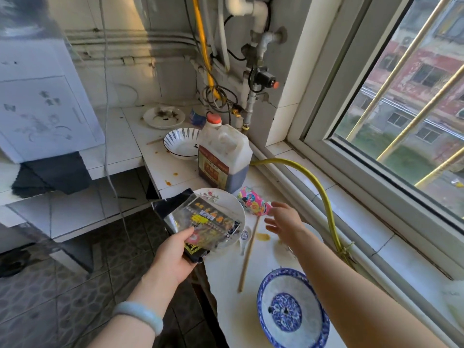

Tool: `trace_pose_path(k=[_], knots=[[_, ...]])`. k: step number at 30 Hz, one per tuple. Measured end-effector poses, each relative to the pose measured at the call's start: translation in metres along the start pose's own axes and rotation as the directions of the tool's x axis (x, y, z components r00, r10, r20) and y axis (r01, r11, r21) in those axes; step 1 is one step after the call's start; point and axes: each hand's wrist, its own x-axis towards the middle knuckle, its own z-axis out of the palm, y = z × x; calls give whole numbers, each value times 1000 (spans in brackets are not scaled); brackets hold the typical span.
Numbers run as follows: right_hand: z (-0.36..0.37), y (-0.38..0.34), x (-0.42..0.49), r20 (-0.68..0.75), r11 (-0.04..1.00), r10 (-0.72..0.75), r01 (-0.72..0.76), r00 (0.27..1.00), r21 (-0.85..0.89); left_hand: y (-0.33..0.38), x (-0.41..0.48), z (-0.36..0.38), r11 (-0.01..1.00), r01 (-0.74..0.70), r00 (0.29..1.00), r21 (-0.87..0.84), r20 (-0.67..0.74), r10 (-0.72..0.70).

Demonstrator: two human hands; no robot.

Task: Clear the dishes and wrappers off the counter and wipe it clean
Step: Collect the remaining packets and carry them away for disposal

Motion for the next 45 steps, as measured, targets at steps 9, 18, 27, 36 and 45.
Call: trace_pose_path(k=[9, 18, 27, 36, 45], knots=[[15, 1, 65, -2, 851, 304, -271, 953, 450, 31, 27, -21, 999, 31, 999, -10, 20, -31], [11, 0, 73, 39, 814, 268, -248, 963, 525, 42, 43, -14, 998, 52, 998, 39, 34, -54], [-28, -19, 39, 80, 833, 112, -137, 990, 536, 37, 47, 1, 989, 80, 992, 126, 85, -91], [-63, -35, -22, 186, 854, -31, -70, 982, 516, 15, 47, 18, 971, 121, 979, 206, 136, -150], [-4, 21, -72, 255, 811, 41, -182, 966, 556, -10, 36, 41, 958, 115, 929, 263, 312, -197]])
